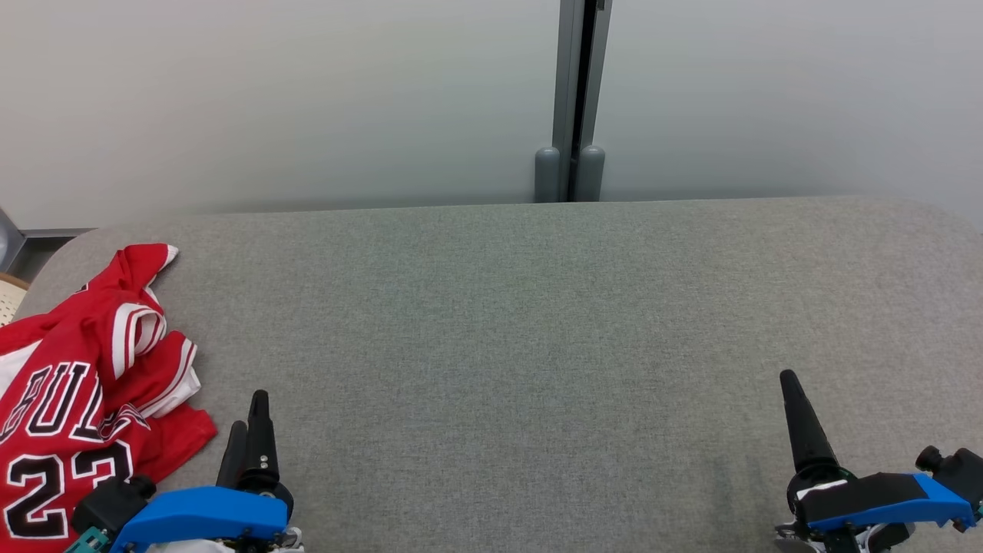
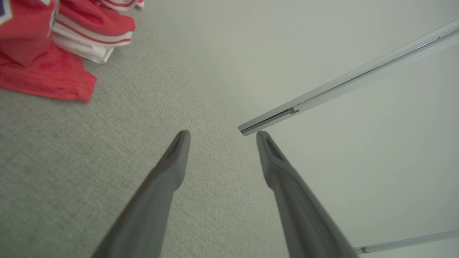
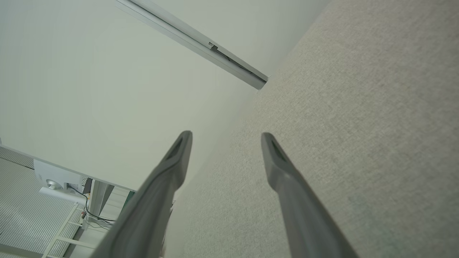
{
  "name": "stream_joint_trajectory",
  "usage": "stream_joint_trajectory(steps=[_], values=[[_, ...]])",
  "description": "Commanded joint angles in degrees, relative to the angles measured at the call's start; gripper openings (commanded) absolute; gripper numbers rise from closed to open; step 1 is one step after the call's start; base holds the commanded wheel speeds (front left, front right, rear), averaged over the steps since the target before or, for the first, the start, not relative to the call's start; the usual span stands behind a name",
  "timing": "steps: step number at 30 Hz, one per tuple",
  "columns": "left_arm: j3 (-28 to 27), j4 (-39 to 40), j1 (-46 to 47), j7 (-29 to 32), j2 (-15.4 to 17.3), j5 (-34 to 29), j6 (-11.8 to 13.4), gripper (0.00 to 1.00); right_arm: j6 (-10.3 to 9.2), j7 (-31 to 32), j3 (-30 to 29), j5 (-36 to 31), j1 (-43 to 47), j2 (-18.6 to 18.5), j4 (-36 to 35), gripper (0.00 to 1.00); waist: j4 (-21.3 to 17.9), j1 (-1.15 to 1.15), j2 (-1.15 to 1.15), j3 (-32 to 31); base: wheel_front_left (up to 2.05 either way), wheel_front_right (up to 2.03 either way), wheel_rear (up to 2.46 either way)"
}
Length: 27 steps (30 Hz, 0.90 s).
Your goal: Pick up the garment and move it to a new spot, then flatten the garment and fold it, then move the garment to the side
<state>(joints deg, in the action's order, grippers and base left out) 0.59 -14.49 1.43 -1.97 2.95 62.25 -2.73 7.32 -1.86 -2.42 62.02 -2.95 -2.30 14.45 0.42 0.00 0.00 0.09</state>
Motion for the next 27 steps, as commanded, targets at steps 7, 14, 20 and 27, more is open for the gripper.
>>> stream_joint_trajectory(steps=[7,14,20,27], values=[[2.2,0.0,0.5,-1.8,1.3,-8.4,0.9,1.00,0.14,-1.9,-0.2,-8.3,0.1,-0.4,-0.9,1.00,0.3,0.00,0.00,-0.1,0.00,0.00,0.00],[4.2,-0.5,0.5,-3.1,2.2,-14.8,1.4,1.00,0.15,-3.2,0.1,-14.4,0.3,-0.4,-0.7,1.00,0.5,0.00,0.00,0.0,0.00,0.00,0.00],[6.0,-0.8,0.5,-4.2,2.9,-20.1,2.0,1.00,0.16,-4.3,0.3,-19.3,0.4,-0.5,-0.4,1.00,0.6,0.00,0.00,-0.1,0.00,0.00,0.00],[7.2,-1.0,0.3,-5.4,3.4,-24.7,2.7,1.00,0.15,-5.3,0.4,-24.4,0.6,-0.5,0.0,1.00,0.5,0.00,0.00,-0.1,0.00,0.00,0.00]])
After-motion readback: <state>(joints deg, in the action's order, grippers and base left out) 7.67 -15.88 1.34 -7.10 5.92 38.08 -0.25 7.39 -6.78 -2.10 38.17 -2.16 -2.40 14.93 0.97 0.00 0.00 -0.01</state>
